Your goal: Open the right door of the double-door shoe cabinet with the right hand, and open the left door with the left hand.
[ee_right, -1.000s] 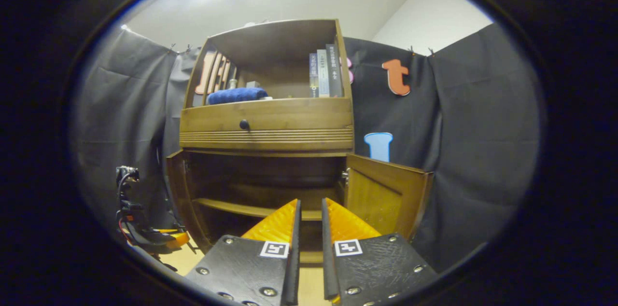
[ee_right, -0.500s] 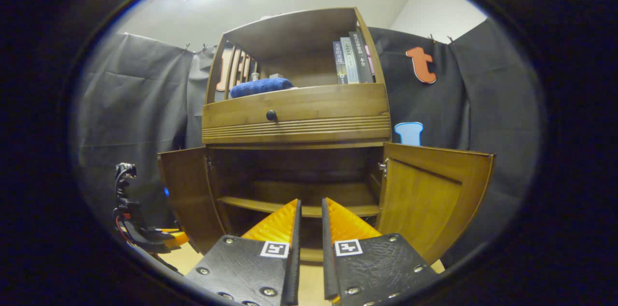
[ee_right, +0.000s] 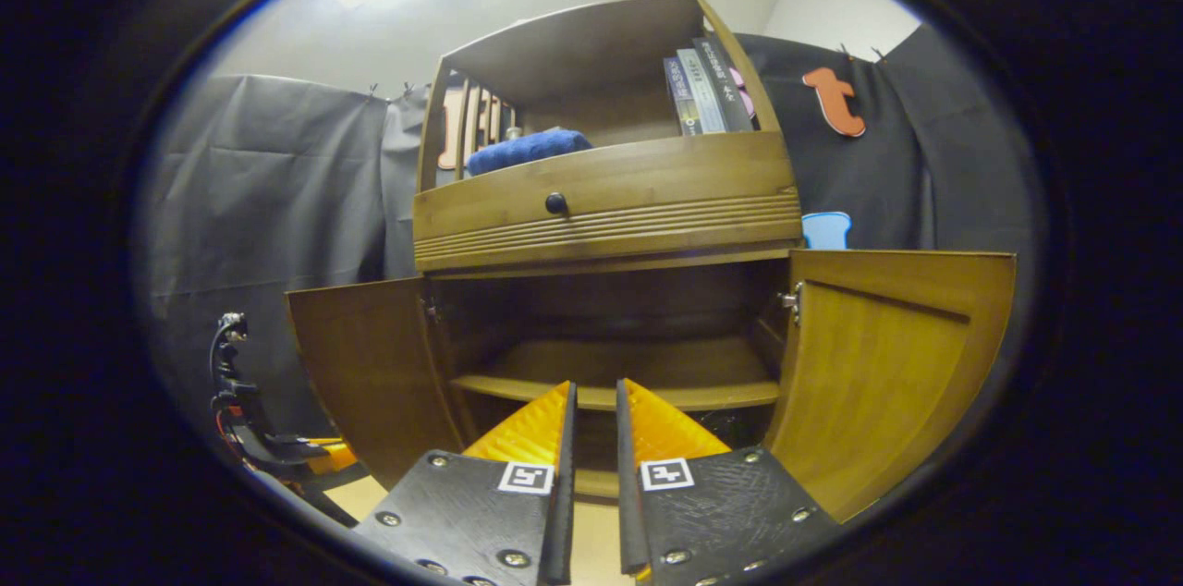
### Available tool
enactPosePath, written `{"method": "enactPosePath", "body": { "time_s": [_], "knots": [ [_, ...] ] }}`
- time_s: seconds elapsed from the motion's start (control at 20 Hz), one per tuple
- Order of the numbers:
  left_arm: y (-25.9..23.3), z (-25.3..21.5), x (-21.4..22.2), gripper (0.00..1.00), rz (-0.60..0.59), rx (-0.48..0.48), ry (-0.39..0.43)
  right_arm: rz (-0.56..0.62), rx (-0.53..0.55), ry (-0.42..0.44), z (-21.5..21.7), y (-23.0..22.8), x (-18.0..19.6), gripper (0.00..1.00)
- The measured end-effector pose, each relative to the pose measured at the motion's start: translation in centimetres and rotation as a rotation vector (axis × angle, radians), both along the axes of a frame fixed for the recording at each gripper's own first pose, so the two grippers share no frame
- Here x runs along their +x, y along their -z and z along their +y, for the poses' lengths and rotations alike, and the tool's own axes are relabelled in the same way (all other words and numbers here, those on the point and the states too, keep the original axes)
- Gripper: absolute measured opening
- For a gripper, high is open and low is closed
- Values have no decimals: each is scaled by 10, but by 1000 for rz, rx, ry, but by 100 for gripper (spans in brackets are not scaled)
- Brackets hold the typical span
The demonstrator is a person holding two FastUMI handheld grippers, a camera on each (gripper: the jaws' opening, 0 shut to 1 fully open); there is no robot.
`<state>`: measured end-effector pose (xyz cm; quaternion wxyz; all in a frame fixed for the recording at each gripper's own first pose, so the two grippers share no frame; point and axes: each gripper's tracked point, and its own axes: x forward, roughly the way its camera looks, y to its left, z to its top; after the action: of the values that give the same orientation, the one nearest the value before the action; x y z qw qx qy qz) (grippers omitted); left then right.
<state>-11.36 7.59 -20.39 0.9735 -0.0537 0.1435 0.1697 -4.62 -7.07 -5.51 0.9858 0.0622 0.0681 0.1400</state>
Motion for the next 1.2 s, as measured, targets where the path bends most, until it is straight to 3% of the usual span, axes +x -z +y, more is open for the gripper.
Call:
{"method": "enactPosePath", "body": {
  "time_s": [0.15,0.2,0.25,0.3,0.45,0.5,0.55,0.6,0.65,0.7,0.75,0.8,0.95,1.0,1.1,1.2],
  "knots": [
    [-3,17,-10,4,1,31,-30,5,9,-31,6,5,1,16],
    [-4,22,-11,0,-1,29,-42,8,12,-43,8,7,1,20],
    [-2,28,-12,11,-3,29,-61,10,14,-50,9,7,2,20],
    [-6,32,-16,0,-5,26,-74,10,15,-57,10,9,2,20],
    [-7,44,-24,0,-6,25,-114,11,14,-66,19,8,9,20],
    [-8,48,-27,2,-6,28,-126,11,12,-67,18,10,7,20],
    [-9,50,-30,11,-8,33,-138,11,11,-66,17,11,6,20],
    [-11,52,-34,2,-9,40,-150,12,10,-65,17,13,5,20],
    [-12,55,-37,2,-10,48,-164,13,9,-64,16,15,3,20],
    [-15,56,-39,11,-16,52,-173,14,8,-63,15,15,3,20],
    [-20,52,-39,2,-28,47,-174,14,6,-61,14,15,2,20],
    [-24,50,-39,2,-39,48,-177,14,5,-59,11,15,3,20],
    [-37,25,-33,0,-67,67,-152,13,-1,-47,1,14,1,20],
    [-42,15,-28,10,-74,70,-132,13,-4,-40,-4,14,0,20],
    [-53,0,-15,0,-86,70,-92,11,-13,-25,-11,14,-3,20],
    [-67,-22,3,1,-115,65,-35,4,-25,-4,-22,12,-4,20]
  ]
}}
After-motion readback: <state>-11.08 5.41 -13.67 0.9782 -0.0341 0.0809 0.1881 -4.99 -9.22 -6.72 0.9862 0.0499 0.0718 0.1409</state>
